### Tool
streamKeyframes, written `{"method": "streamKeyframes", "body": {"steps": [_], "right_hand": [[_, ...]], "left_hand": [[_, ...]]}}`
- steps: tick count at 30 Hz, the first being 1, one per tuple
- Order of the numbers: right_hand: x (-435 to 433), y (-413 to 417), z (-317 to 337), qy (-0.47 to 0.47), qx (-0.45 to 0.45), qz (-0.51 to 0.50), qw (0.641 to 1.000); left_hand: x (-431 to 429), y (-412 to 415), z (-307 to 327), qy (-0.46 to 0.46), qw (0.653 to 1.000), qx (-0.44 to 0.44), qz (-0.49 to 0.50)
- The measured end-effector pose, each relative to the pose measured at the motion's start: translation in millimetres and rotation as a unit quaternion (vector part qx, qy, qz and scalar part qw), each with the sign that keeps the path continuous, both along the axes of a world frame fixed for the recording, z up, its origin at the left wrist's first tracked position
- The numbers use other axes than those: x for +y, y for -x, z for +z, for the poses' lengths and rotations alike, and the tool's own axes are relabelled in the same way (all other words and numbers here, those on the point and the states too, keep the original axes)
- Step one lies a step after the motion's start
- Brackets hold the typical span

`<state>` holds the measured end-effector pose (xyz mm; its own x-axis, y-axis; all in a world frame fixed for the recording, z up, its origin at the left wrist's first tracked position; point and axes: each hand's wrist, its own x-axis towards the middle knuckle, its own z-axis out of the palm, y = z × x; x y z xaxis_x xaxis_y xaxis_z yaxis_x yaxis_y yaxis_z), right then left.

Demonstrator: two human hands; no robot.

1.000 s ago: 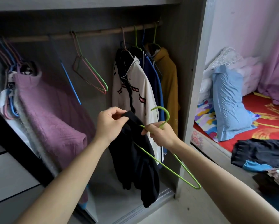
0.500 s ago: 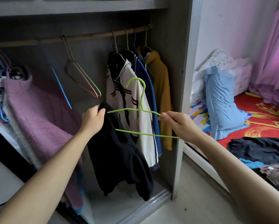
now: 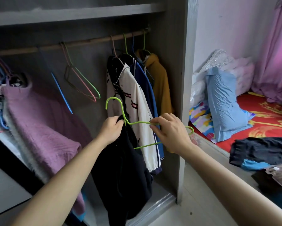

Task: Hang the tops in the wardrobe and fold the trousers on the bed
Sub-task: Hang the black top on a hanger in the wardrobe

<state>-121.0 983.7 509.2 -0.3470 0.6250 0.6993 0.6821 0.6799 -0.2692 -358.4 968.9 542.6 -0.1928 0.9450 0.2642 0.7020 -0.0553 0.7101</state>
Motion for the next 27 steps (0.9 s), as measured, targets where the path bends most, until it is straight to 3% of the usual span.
{"method": "streamKeyframes", "body": {"steps": [4, 6, 10, 15, 19, 21, 23, 27], "right_hand": [[-7.8, -3.0, -21.3, -0.125, -0.026, -0.058, 0.99], [-14.0, 1.9, -33.0, -0.154, -0.023, -0.026, 0.988], [-27.2, 20.3, -52.2, 0.02, -0.059, 0.145, 0.987], [-23.1, 39.5, -68.4, 0.094, -0.026, 0.131, 0.987], [-16.4, 38.6, -60.3, 0.217, 0.017, 0.182, 0.959], [-11.1, 31.5, -50.8, 0.241, -0.006, 0.208, 0.948], [-8.9, 23.3, -40.1, 0.207, -0.087, 0.224, 0.949], [-14.7, 5.7, -30.2, -0.002, -0.256, 0.168, 0.952]], "left_hand": [[0.3, 6.3, -1.2, -0.028, 0.998, -0.002, 0.062], [0.7, 7.1, 1.2, -0.044, 0.996, -0.006, 0.078], [0.5, -0.6, 8.8, -0.079, 0.994, -0.004, 0.076], [-2.8, -15.7, 19.7, -0.119, 0.991, 0.0, 0.058], [-4.5, -16.0, 23.7, -0.129, 0.991, -0.012, 0.037], [-5.2, -13.2, 21.8, -0.126, 0.991, -0.014, 0.034], [-5.1, -10.0, 18.7, -0.121, 0.992, -0.014, 0.035], [-1.5, 2.6, 13.4, -0.111, 0.992, 0.01, 0.058]]}}
